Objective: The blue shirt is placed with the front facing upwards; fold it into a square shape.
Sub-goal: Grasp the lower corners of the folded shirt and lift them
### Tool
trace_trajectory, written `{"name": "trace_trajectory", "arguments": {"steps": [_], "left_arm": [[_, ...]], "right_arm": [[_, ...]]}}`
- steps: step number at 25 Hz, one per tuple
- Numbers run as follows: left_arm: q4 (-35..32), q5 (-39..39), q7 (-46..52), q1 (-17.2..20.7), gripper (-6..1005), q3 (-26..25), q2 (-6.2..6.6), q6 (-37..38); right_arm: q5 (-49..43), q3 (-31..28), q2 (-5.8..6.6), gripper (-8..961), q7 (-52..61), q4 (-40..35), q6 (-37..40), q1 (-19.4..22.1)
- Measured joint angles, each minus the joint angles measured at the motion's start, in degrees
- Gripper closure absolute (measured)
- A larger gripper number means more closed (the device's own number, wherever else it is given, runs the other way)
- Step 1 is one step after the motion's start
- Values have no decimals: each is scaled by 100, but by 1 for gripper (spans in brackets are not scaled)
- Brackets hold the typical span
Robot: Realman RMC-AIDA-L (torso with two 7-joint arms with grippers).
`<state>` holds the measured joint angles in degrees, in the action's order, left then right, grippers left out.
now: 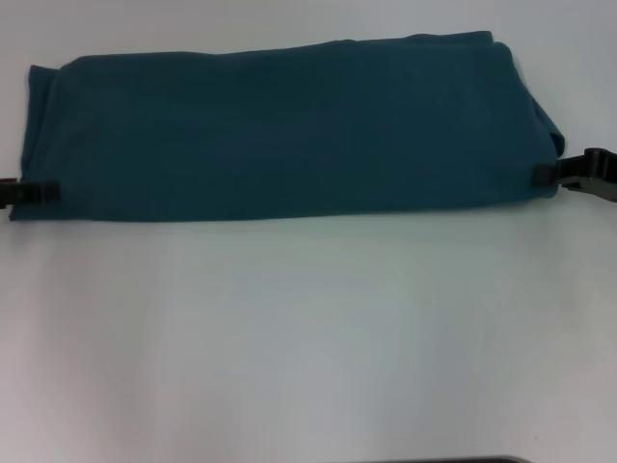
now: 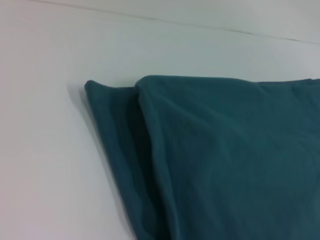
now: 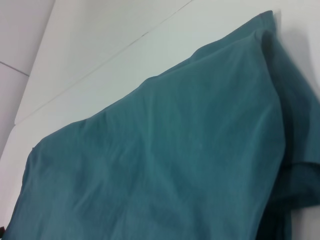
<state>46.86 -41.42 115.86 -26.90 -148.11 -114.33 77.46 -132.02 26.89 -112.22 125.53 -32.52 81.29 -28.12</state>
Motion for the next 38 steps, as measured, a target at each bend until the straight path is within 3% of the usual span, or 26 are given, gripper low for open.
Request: {"name": "trace_trajectory", "arguments": {"steps": [20,38], "left_arm": [[-47,25,-26,-147,203,19,-32,162],[-37,170,-3,-97,204,19,27,203]], "right_arm": [[1,0,9,919,1,0,0,18],[1,0,9,916,4,0,1,0]]}}
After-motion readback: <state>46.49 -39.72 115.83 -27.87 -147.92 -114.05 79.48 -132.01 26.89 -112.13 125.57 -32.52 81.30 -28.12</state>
